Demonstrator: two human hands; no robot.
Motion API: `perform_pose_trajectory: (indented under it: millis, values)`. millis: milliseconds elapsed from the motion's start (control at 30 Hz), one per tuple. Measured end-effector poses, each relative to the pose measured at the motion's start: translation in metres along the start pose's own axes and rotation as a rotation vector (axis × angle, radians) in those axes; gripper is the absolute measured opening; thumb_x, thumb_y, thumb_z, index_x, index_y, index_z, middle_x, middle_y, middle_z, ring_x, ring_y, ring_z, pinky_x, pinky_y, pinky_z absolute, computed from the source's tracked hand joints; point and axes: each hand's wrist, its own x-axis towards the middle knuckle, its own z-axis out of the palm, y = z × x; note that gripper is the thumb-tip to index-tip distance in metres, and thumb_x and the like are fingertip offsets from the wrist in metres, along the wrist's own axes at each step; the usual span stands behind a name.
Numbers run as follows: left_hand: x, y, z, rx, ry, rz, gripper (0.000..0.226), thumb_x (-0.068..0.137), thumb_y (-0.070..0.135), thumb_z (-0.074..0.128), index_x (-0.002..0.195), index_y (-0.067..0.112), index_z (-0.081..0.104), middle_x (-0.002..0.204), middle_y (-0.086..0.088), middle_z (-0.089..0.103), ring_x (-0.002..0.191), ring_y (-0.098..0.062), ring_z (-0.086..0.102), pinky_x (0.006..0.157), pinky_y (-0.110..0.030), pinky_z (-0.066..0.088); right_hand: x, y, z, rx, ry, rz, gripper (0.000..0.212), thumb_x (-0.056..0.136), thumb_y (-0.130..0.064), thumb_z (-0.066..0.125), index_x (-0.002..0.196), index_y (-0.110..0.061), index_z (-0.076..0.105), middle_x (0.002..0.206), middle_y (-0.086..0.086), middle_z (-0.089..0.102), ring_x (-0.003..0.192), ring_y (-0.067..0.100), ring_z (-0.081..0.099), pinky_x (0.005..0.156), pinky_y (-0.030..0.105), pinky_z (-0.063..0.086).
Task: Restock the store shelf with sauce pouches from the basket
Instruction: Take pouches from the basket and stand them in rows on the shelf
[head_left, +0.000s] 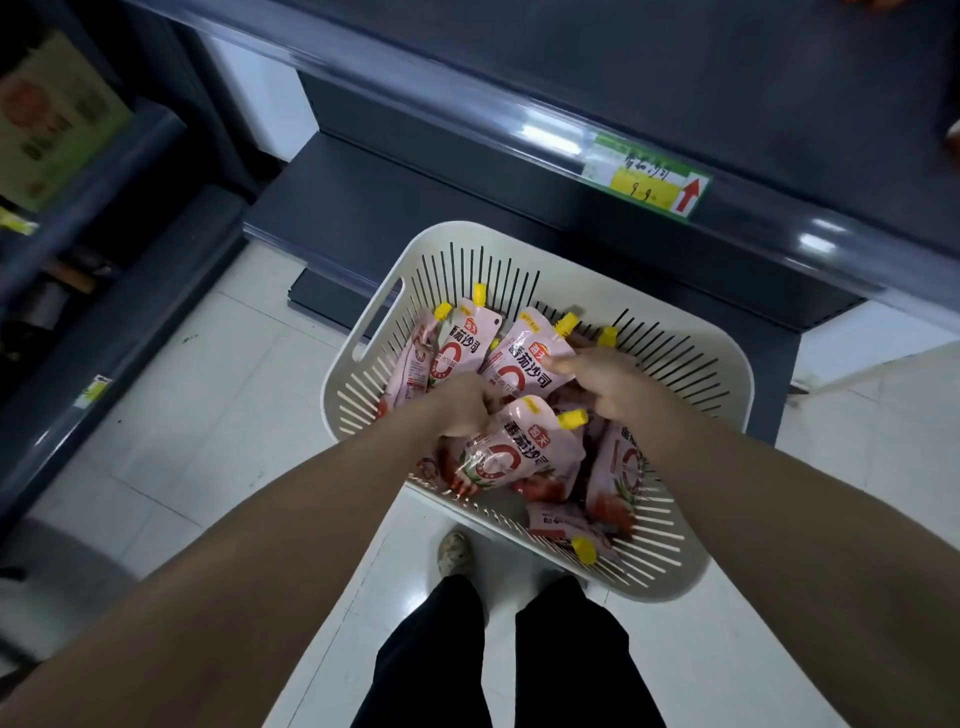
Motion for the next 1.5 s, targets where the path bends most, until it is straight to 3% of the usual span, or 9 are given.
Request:
perform_pose_trajectory:
  millis: [133,267,433,567,667,800,967,1133,1500]
  values:
    - [-0.008,-0.010,-0.016,-0.089,0.068,-0.006,0.028,0.082,0.007,0.066,0.060,0.017,0.053,0.070,0.002,0.055,0.079,-0.017,0.055,0.083,-0.030,0.046,-0.015,-0.007,0.003,0.070,-0.011,-0.037,0.033,0.078,-0.012,0.074,0.108,0.001,0.065,0.102,0.014,0.071,0.099,0.026,0.067,0.091,0.043,0.054]
    - [-0.020,-0.005,-0.039,-0.217,0.110,0.012,0.029,0.082,-0.003,0.062,0.062,0.016,0.053,0.072,0.006,0.053,0.084,-0.020,0.054,0.082,-0.030,0.048,-0.034,-0.019,0.002,0.083,0.027,-0.123,0.036,0.084,-0.009,0.069,0.117,0.002,0.060,0.096,0.011,0.066,0.072,0.017,0.061,0.057,0.030,0.053]
    - [-0.044,0.001,-0.079,-0.248,0.113,0.129,0.022,0.081,-0.010,0.059,0.068,0.008,0.059,0.072,0.000,0.061,0.088,-0.023,0.058,0.079,-0.034,0.050,-0.077,-0.036,-0.017,0.126,-0.001,-0.260,0.021,0.081,-0.007,0.072,0.099,0.001,0.064,0.092,0.009,0.068,0.072,0.013,0.064,0.066,0.029,0.056]
    - [-0.074,0.032,-0.107,-0.291,0.088,0.239,0.014,0.085,-0.009,0.055,0.084,0.002,0.063,0.056,0.011,0.069,0.057,-0.003,0.064,0.057,-0.017,0.052,-0.120,-0.053,-0.035,0.188,-0.009,-0.422,0.008,0.087,-0.009,0.065,0.090,-0.011,0.073,0.078,0.001,0.075,0.070,0.014,0.071,0.064,0.026,0.059]
    - [-0.087,0.060,-0.126,-0.323,0.078,0.348,0.019,0.087,-0.007,0.055,0.087,0.008,0.066,0.067,0.011,0.073,0.063,-0.002,0.068,0.067,-0.023,0.056,-0.155,-0.069,-0.055,0.268,0.022,-0.550,0.017,0.090,-0.004,0.059,0.103,-0.003,0.071,0.089,0.006,0.073,0.075,0.017,0.069,0.058,0.022,0.057]
    - [-0.106,0.112,-0.140,-0.388,0.152,0.486,0.014,0.087,-0.007,0.054,0.091,0.004,0.062,0.063,0.009,0.072,0.057,-0.001,0.066,0.055,-0.017,0.055,-0.196,-0.087,-0.089,0.379,0.108,-0.696,0.026,0.087,-0.006,0.064,0.110,0.003,0.068,0.102,0.019,0.070,0.087,0.027,0.067,0.066,0.029,0.058]
    - [-0.118,0.187,-0.139,-0.512,0.189,0.634,0.012,0.089,-0.003,0.053,0.086,0.009,0.058,0.066,0.008,0.073,0.061,-0.005,0.069,0.060,-0.025,0.059,-0.241,-0.099,-0.154,0.500,0.288,-0.812,0.024,0.086,-0.002,0.064,0.109,0.000,0.068,0.089,0.009,0.072,0.076,0.020,0.069,0.070,0.034,0.058]
    - [-0.118,0.272,-0.111,-0.605,0.232,0.714,0.017,0.090,-0.004,0.051,0.080,0.008,0.058,0.065,0.005,0.073,0.060,-0.007,0.069,0.055,-0.024,0.058,-0.276,-0.087,-0.232,0.628,0.422,-0.880,0.011,0.088,-0.004,0.062,0.097,-0.007,0.068,0.058,-0.008,0.071,0.053,0.006,0.069,0.045,0.019,0.051]
    - [-0.060,0.382,-0.038,-0.632,0.311,0.665,0.020,0.089,-0.004,0.052,0.075,0.009,0.055,0.088,-0.007,0.066,0.091,-0.026,0.063,0.076,-0.036,0.055,-0.278,-0.034,-0.365,0.746,0.540,-0.878,0.018,0.091,-0.002,0.056,0.108,0.000,0.063,0.079,0.005,0.071,0.055,0.011,0.071,0.048,0.024,0.055]
